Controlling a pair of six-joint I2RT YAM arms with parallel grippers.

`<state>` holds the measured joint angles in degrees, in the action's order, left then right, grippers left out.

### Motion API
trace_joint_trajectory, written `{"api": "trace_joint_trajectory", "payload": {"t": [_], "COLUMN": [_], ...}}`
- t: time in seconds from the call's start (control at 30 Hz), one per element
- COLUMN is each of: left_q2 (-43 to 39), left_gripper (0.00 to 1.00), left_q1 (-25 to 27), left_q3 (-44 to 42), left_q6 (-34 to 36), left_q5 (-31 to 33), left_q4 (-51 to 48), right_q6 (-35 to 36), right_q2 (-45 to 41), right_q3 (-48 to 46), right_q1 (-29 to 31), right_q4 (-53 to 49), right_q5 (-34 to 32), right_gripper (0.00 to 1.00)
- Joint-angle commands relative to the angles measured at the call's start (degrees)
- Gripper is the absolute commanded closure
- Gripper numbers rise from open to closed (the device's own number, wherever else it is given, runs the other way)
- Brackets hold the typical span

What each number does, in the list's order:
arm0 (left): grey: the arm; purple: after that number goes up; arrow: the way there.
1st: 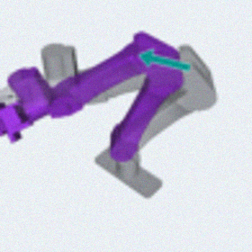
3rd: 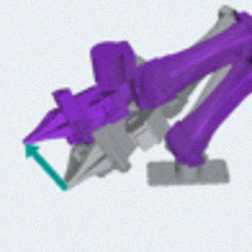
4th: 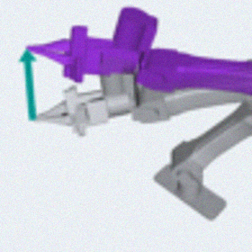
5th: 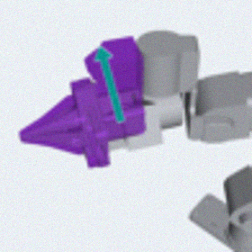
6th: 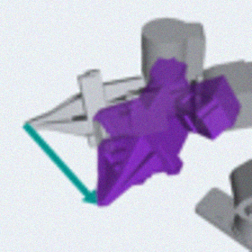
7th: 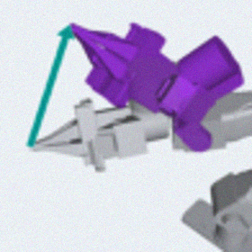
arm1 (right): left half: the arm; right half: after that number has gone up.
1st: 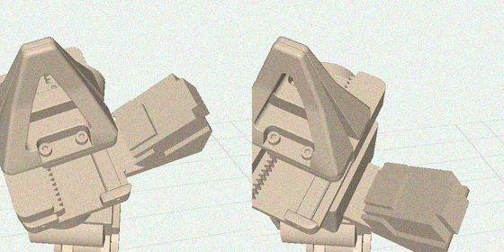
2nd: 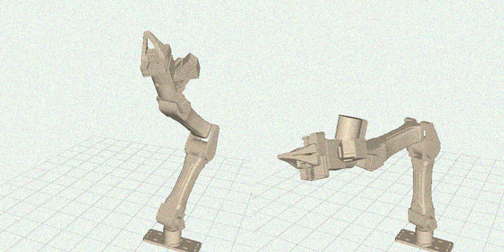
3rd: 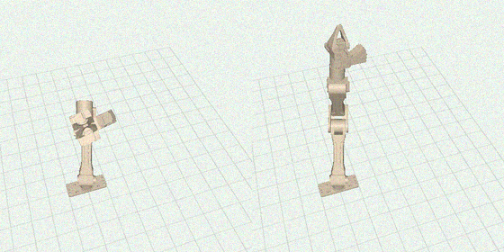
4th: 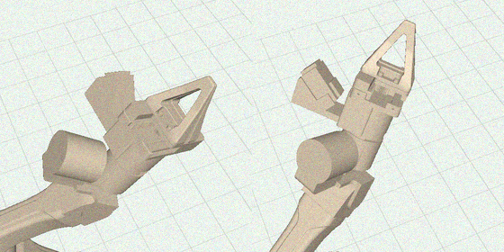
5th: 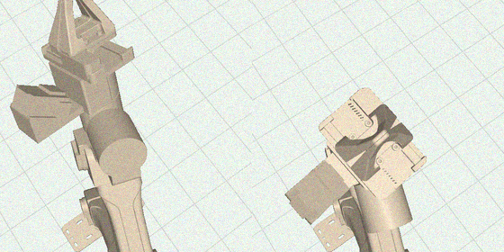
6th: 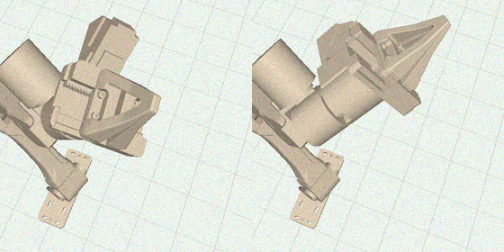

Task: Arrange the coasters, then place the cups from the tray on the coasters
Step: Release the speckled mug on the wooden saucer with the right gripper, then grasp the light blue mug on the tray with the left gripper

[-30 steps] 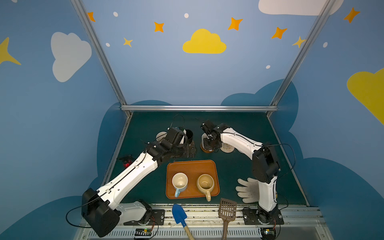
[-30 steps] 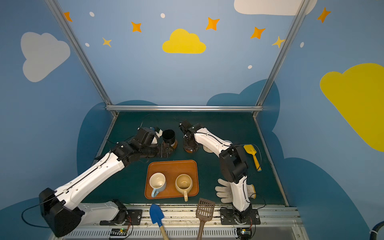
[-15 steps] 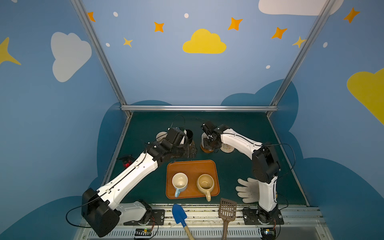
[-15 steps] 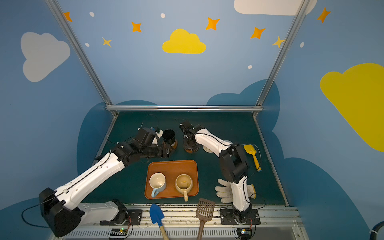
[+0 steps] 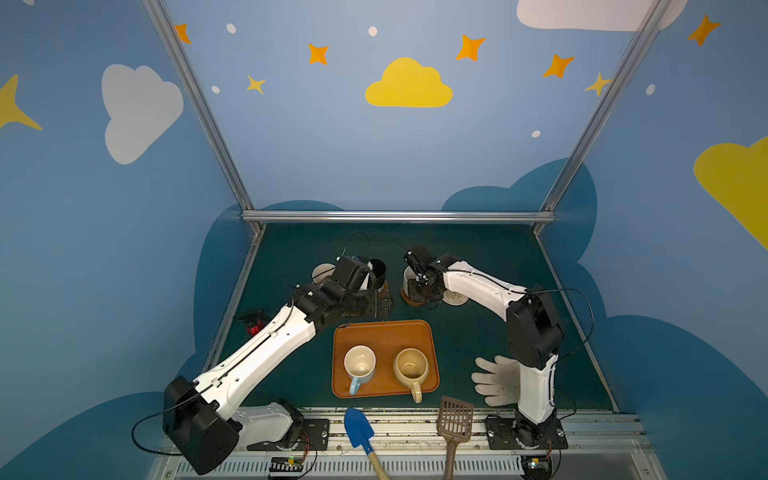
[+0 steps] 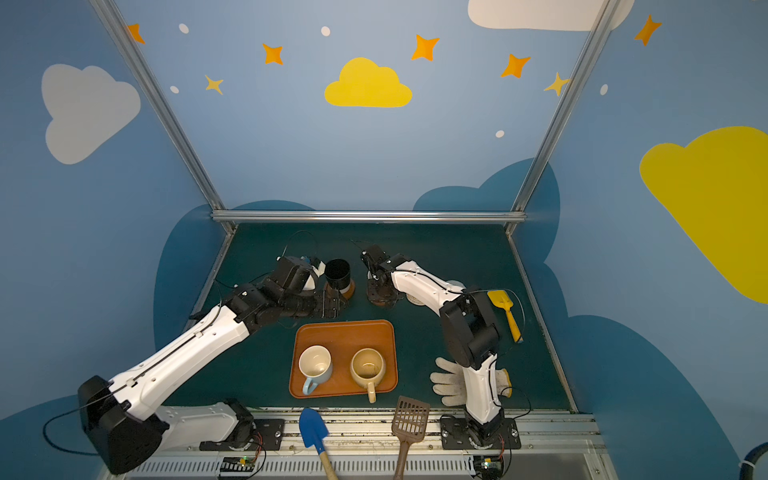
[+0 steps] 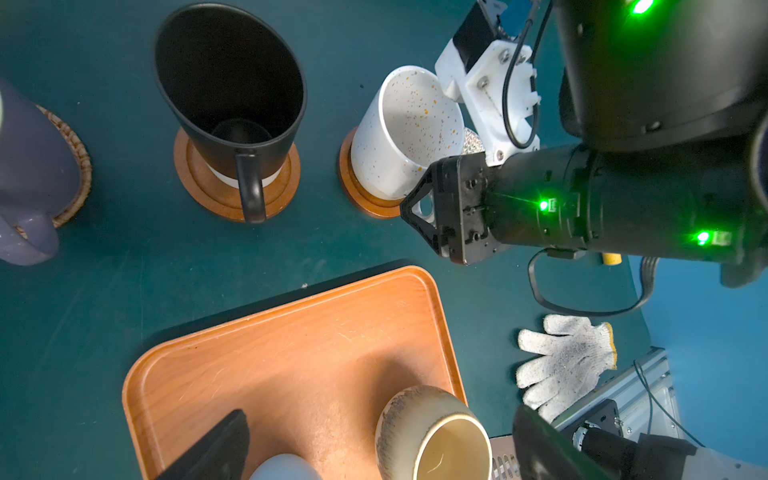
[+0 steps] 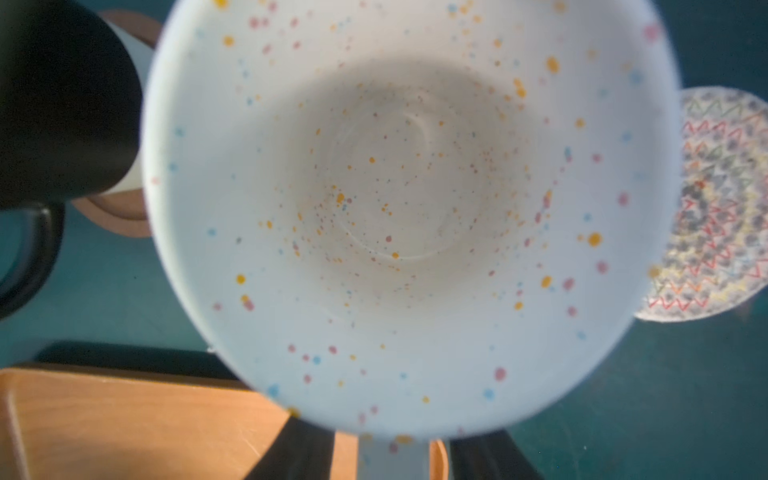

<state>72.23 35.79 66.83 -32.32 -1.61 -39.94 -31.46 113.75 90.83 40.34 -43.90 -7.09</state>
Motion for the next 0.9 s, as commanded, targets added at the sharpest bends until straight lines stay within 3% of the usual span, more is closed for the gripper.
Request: {"api": "trace_joint_trajectory", "payload": {"t": [0.0, 0.17, 0.2, 0.23, 0.27, 0.5, 0.63, 0.77, 0.87], "left_q2": [-1.3, -3.1, -3.4, -3.7, -4.5, -11.3, -12.3, -12.6, -13.3], "left_gripper": [0.01, 0.02, 0.02, 0.02, 0.02, 0.02, 0.0, 0.0, 0.0], "left_q1": [0.1, 0.1, 0.1, 0.4, 1.0, 4.7, 10.3, 19.7, 23.5], "left_q3": [0.2, 2.8, 3.4, 4.3, 4.6, 3.7, 1.7, -1.1, -5.0], "left_q6": [1.4, 1.9, 2.1, 2.2, 2.0, -1.1, -2.9, -7.8, -11.6], "left_q5": [0.9, -1.8, -2.4, -1.9, -0.6, 2.2, 2.6, 8.7, 10.8], "left_q4": [-3.0, -12.5, -15.6, -19.6, -23.2, -33.3, -33.3, -32.8, -29.7], "right_q6": [-0.8, 1.3, 2.2, 3.3, 3.4, 3.7, 5.1, 5.6, 5.3], "right_q2": [-1.4, -4.2, -5.6, -7.3, -8.7, -16.6, -22.6, -28.4, -32.1], "right_q3": [-0.1, 0.0, -0.9, -1.9, -2.5, -6.9, -12.6, -16.9, -19.6], "right_q1": [0.3, 0.8, 1.0, 1.1, 1.0, 1.0, 0.8, -0.3, -1.2], "right_q4": [-1.3, -3.6, -3.1, -2.0, -1.9, -0.8, 2.8, 5.0, 7.8], "right_q5": [0.6, -1.3, -1.6, -1.6, -1.1, 0.8, -0.4, -0.6, 0.1], "right_gripper": [0.49, 0.34, 0.29, 0.14, 0.1, 0.09, 0.09, 0.09, 0.09]}}
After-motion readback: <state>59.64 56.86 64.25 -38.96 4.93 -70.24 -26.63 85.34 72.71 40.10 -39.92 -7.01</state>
